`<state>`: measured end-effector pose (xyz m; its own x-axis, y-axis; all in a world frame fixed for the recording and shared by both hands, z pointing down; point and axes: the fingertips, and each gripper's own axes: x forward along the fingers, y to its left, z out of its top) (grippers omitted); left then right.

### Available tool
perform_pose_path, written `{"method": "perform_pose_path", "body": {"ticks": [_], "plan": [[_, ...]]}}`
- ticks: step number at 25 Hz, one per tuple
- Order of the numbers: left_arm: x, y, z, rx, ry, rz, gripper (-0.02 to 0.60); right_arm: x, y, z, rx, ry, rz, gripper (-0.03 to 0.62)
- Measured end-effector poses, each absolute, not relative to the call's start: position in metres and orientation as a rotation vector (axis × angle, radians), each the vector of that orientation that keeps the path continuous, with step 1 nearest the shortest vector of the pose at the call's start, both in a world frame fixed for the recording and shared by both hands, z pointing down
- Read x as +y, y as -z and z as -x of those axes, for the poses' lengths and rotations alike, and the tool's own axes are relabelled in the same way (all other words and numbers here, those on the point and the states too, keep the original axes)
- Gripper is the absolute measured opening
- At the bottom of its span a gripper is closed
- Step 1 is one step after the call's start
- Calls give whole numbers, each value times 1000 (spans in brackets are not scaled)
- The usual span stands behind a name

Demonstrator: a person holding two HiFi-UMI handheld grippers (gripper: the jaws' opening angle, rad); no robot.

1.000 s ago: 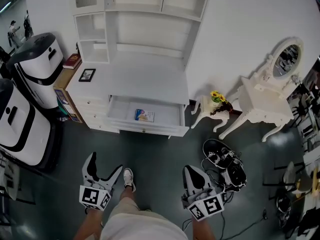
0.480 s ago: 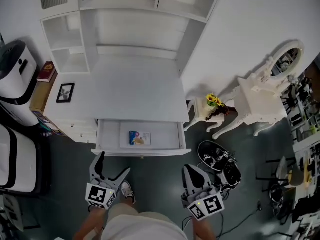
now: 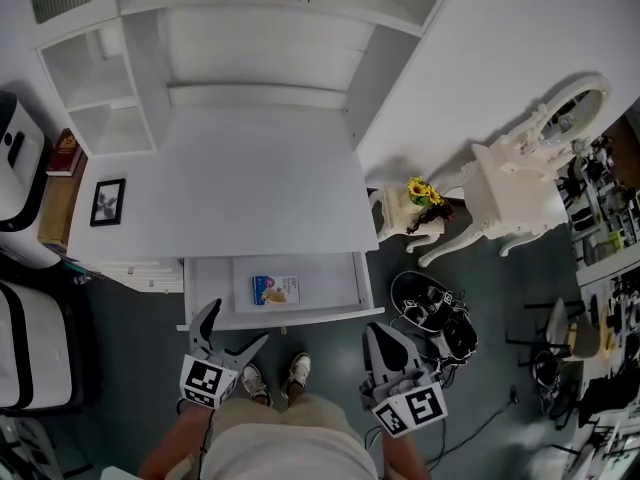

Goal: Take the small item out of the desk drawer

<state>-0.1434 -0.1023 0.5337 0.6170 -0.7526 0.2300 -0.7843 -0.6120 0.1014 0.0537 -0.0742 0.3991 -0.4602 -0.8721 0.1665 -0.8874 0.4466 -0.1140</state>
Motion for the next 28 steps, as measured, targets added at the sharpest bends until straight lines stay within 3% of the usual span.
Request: {"method": "perform_pose_path", "body": {"ticks": [14, 28], "plan": [[-183, -616, 90, -952, -641, -2713, 459, -163, -426, -66, -2661, -358, -1456, 9], [-196, -763, 51, -443, -1201, -2706, 457, -168, -465, -118, -2515, -454, -1513, 9]]}}
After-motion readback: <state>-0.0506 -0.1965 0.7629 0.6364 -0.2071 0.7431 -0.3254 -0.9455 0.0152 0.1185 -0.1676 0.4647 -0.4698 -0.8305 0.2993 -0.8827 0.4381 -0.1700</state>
